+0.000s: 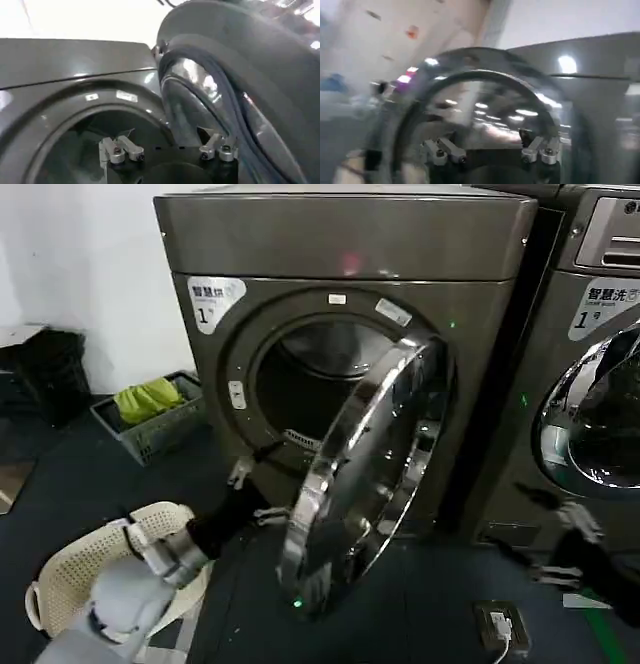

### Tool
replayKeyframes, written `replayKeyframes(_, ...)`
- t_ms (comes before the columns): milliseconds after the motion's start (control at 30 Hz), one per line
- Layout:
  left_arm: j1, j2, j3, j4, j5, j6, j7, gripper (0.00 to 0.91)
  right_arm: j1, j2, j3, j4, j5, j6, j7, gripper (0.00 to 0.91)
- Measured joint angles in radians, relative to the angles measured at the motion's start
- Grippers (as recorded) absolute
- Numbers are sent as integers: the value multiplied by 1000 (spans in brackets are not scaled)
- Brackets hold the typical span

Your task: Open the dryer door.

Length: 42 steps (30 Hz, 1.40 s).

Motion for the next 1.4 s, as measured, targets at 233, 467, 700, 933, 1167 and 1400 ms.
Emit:
replayKeyframes(233, -66, -18, 82, 34, 5, -13, 0, 907, -99, 158, 176, 0, -111, 5, 162, 907)
replayKeyframes(467, -127, -43, 167, 73, 29, -29, -4, 907, -123, 316, 293, -29, -262, -56, 412, 907)
replayKeyframes(700, -186, -70, 240, 115, 40, -44, -10, 907, -137, 438, 382, -114, -349, -134, 684, 907)
replayKeyframes(933, -234, -98, 308, 156, 91, -65, -20, 907, -120, 487, 448, -219, -352, -220, 873, 907)
replayKeyframes(1167, -274, -137, 363, 193, 144, -66, -33, 907, -108, 493, 510, -304, -394, -278, 1027, 907)
replayKeyframes(1400, -314, -185, 416, 232, 188, -62, -43, 907, -111, 496, 527, -385, -396, -281, 1068, 907)
